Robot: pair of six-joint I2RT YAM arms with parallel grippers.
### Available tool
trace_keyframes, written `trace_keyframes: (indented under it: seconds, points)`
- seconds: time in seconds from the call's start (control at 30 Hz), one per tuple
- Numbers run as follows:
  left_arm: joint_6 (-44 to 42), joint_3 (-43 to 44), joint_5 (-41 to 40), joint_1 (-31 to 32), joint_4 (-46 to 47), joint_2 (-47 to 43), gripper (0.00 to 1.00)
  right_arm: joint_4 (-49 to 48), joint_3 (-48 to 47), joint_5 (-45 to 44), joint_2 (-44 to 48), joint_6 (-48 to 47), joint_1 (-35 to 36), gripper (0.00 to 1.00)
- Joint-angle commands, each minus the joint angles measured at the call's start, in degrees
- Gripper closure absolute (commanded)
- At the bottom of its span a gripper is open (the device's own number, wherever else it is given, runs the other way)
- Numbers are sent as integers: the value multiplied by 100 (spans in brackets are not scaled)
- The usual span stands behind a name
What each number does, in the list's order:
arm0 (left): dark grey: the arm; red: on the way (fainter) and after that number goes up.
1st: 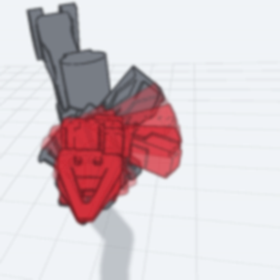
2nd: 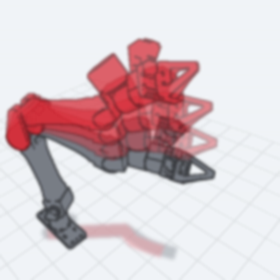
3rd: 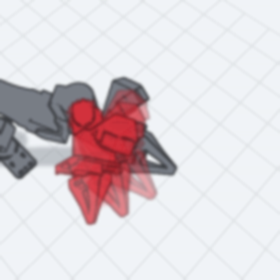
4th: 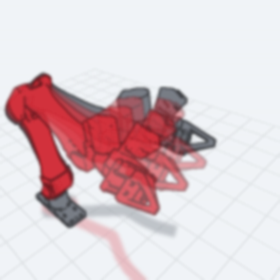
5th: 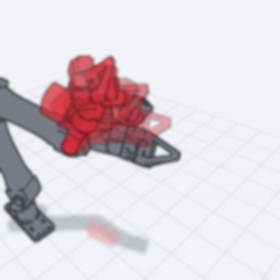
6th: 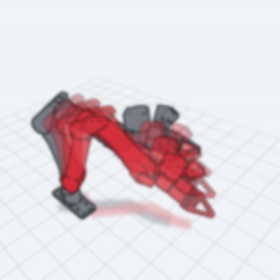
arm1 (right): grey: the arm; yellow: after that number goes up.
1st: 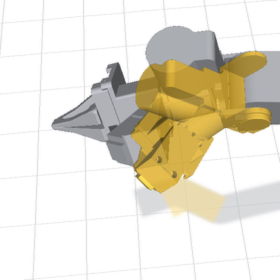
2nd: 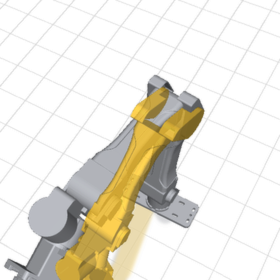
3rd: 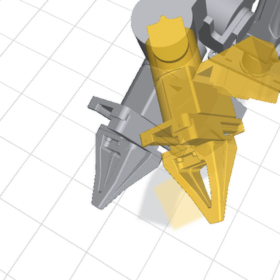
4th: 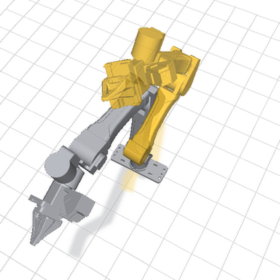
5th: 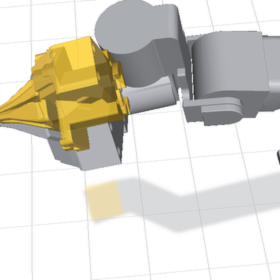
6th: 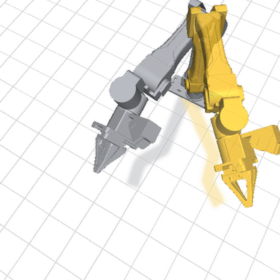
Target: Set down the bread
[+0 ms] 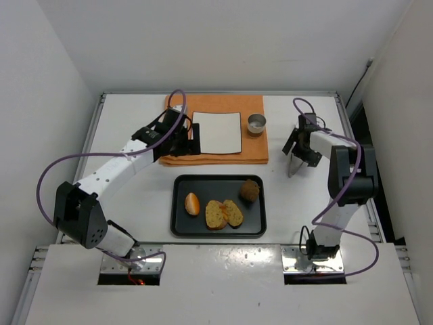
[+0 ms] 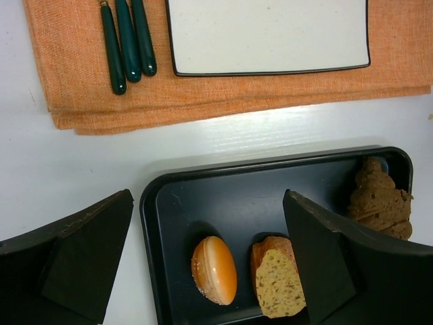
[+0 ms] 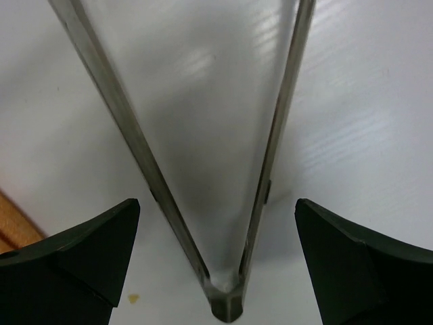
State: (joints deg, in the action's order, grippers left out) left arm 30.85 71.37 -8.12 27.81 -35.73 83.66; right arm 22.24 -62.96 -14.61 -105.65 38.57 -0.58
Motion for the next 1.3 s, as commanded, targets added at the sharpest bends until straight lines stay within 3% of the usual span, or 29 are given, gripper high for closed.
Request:
trace_keyframes:
  seconds: [0.0,0.33,0.47,0.57,0.93,1.07,1.27]
  points:
    - [-35,-45,47,-57,39,-166,1,-247,-533,-156,-298,-148,-74,5]
    - [-88,-45,-67,-109,39,-280,1,-923,-472,90,-580,-200,-232,44]
    - [-140,-45,-181,-162,39,-394,1,-862,-191,-111,174,-200,-232,55]
    - [-141,-45,-234,-162,39,-394,1,-608,81,-51,885,-200,-101,56]
    - [-35,69,-58,-214,92,-341,1,1333,882,2128,4382,-780,426,55]
    - [157,122,-242,-267,92,-341,1,2546,943,2541,5235,-851,585,55]
    - [299,-202,-472,-391,503,-526,1,3101,1347,3527,6029,-728,822,55]
